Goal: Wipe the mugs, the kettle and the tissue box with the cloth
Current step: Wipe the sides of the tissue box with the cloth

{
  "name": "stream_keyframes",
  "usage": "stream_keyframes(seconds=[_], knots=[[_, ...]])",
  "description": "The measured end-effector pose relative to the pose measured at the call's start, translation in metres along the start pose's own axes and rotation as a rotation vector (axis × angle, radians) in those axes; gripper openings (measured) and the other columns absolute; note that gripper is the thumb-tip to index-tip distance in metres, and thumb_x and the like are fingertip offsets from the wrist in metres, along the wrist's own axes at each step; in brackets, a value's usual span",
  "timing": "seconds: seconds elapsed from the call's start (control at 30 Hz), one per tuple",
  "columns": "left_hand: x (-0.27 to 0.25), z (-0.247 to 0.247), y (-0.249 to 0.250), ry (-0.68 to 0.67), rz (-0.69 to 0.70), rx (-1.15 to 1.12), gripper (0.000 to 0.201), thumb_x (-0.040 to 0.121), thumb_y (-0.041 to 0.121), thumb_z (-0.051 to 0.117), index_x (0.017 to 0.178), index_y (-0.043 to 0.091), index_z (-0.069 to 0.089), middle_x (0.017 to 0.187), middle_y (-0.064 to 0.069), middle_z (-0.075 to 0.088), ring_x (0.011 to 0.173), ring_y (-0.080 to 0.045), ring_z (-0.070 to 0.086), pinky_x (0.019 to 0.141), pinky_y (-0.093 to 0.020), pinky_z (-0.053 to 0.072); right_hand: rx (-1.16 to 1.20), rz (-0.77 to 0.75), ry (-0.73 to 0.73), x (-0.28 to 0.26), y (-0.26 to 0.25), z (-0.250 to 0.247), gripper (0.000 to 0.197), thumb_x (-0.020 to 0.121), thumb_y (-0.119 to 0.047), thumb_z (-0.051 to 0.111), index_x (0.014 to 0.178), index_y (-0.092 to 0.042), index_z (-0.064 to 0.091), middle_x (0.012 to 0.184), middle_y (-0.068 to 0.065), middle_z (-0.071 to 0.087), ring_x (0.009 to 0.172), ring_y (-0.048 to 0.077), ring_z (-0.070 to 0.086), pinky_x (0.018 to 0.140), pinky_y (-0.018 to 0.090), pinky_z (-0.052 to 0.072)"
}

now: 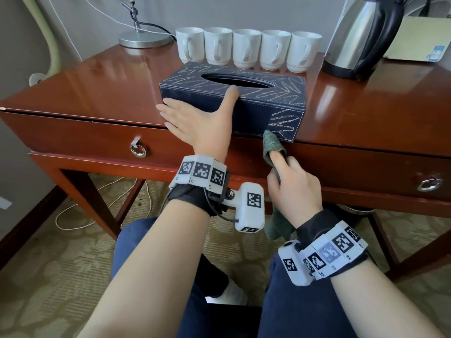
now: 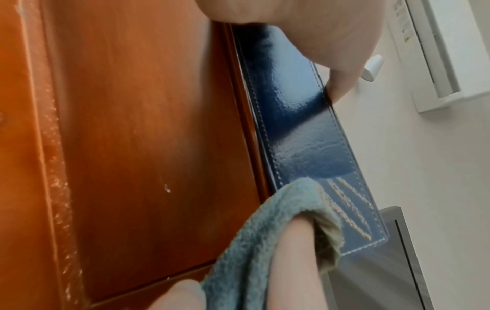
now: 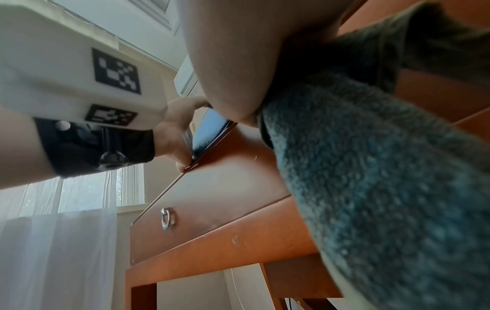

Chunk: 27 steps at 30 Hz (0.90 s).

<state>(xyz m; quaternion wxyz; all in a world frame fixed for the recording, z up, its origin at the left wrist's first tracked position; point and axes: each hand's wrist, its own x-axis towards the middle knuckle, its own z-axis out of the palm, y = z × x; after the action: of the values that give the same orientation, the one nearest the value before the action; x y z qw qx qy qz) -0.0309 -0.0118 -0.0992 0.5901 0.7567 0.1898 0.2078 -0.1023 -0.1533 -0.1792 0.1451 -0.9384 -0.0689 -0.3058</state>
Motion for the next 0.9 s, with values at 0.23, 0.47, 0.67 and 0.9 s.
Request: stream_keyframes(seconds=[0.23,0.47,0.67,0.9], knots=[[0.010,-0.003,0.006,-0.039,0.003,0.055,0.123,0.081,0.055,0.069,0.152,-0.004,-0.011,0.162,-0.021,-0.016,0.151,-0.027,-0.015,0.120,-0.035,-0.012,0.030,-0.040,-0.003,0.000,-0.005,0.000,0.041,0.077,-0.009,0.055,0.116,-0.015,0.063,0.059,0.008,0.048,0.040,0.031,0.044,0.045,0.024,0.027],[0.029,-0.022,-0.004,-0.116,0.046,0.063,0.117,0.084,0.055,0.066,0.154,-0.003,-0.008,0.163,-0.018,-0.012,0.151,-0.022,-0.013,0.118,-0.034,-0.011,0.021,-0.121,-0.052,0.005,-0.015,0.002,0.044,0.081,-0.018,0.038,0.117,-0.019,0.063,0.061,0.000,0.038,0.039,0.028,0.042,0.046,0.019,0.014],[0.026,-0.022,-0.005,-0.110,0.048,0.026,0.113,0.085,0.054,0.065,0.155,0.000,-0.006,0.164,-0.015,-0.011,0.151,-0.022,-0.012,0.118,-0.034,-0.010,-0.014,-0.067,-0.029,0.009,-0.024,0.002,0.043,0.080,-0.018,0.040,0.116,-0.020,0.063,0.057,0.002,0.042,0.038,0.030,0.045,0.046,0.020,0.019],[0.025,-0.022,-0.007,-0.111,0.045,0.003,0.114,0.084,0.055,0.066,0.155,0.002,-0.006,0.164,-0.013,-0.011,0.151,-0.022,-0.012,0.120,-0.035,-0.009,-0.049,-0.018,-0.120,-0.003,-0.032,0.010,0.045,0.070,-0.013,0.056,0.113,-0.016,0.067,0.050,0.008,0.049,0.034,0.030,0.048,0.044,0.022,0.025]])
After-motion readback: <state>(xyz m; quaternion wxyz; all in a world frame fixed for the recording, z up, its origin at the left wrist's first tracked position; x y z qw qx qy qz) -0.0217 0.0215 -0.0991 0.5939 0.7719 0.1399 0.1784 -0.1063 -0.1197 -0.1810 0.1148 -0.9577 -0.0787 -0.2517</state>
